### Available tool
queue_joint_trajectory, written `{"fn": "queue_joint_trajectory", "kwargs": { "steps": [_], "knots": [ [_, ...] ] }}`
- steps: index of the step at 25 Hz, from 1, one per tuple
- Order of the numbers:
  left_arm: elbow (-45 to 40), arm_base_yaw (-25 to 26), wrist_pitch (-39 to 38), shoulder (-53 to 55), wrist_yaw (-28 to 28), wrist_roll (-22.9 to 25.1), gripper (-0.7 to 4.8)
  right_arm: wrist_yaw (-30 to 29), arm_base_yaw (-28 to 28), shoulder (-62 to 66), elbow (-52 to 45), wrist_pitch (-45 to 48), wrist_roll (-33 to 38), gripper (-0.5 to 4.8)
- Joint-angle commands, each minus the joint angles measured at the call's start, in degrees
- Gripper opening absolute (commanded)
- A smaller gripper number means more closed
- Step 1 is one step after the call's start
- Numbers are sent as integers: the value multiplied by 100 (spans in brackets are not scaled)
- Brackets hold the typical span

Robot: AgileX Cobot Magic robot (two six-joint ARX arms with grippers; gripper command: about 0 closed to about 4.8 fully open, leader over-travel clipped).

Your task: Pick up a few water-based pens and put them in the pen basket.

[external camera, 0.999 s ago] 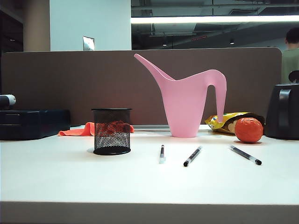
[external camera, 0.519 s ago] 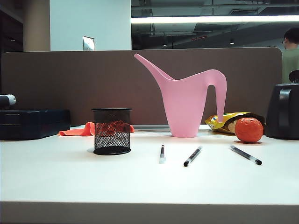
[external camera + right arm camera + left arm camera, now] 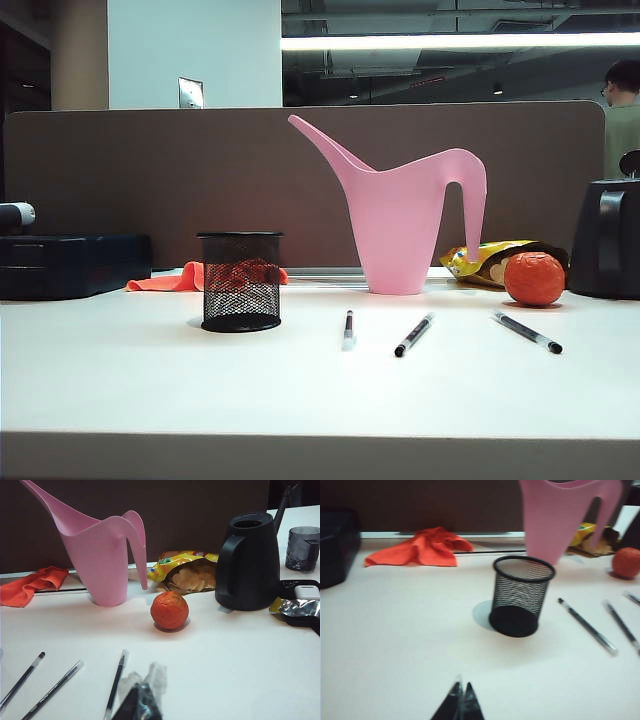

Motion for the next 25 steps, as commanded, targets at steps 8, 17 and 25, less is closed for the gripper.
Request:
{"fn": "queue_joint_trajectory", "kwargs": {
  "steps": [8, 17, 25],
  "knots": [
    [11, 2, 26, 4, 922, 9, -4, -780, 55, 3305, 1849, -483, 26, -5],
    [9, 2, -20, 4, 920, 9, -4, -791, 699, 5471, 2671, -175, 24, 199],
    [11, 0, -20, 4, 925, 7, -4, -640, 1213, 7479, 3357, 315, 24, 317]
  ]
}}
